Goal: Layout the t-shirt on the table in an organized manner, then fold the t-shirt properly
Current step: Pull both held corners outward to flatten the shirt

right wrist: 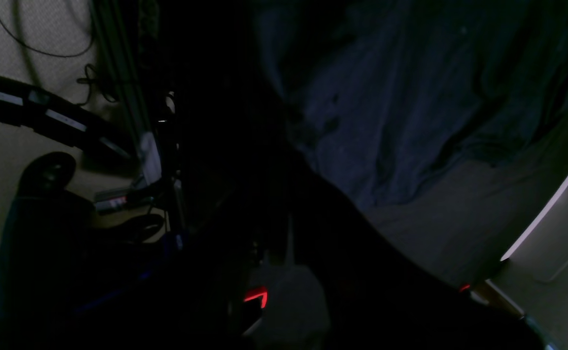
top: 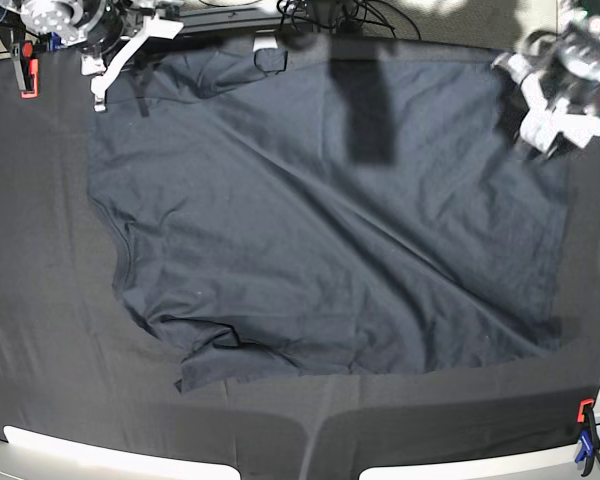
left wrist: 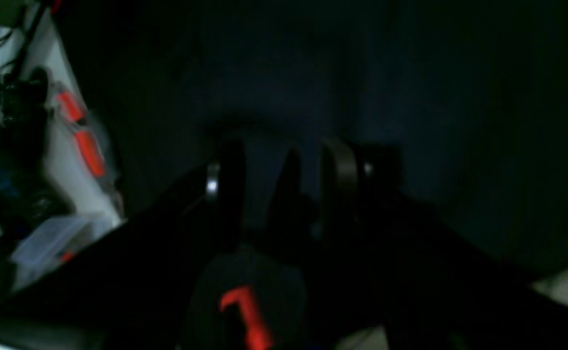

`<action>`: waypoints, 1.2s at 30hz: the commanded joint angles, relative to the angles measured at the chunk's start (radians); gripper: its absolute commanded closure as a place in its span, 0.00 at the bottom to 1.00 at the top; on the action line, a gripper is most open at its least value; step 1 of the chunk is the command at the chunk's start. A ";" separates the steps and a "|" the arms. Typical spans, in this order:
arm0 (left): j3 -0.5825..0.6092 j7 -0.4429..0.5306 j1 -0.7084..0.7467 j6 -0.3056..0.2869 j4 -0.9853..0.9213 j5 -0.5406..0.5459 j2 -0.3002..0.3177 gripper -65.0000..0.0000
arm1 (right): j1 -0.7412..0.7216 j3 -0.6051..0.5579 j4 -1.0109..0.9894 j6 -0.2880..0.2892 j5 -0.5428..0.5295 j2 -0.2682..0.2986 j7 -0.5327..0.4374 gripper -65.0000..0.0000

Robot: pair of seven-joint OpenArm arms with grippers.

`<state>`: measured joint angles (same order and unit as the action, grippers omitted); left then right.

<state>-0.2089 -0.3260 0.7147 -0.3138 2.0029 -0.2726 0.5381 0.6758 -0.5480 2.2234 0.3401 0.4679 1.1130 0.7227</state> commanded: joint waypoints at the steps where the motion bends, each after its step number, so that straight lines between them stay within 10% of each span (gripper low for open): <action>1: -0.007 0.012 0.025 0.011 0.018 -0.016 0.040 0.65 | 0.000 0.005 0.016 -0.010 0.005 0.014 -0.002 1.00; 16: -0.005 0.097 0.133 -0.241 0.018 -0.120 0.150 0.65 | 0.001 0.005 0.016 -0.035 0.005 0.008 0.005 1.00; 36: 0.001 0.171 0.127 -0.282 -0.120 -0.173 0.197 0.69 | 0.001 0.006 0.016 -0.035 0.009 -0.055 0.017 1.00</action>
<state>-0.2020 -0.1650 0.8368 -0.6033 1.8748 -0.4488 0.7235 0.6762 -0.5480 2.2234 0.3161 0.4683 1.0439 0.7422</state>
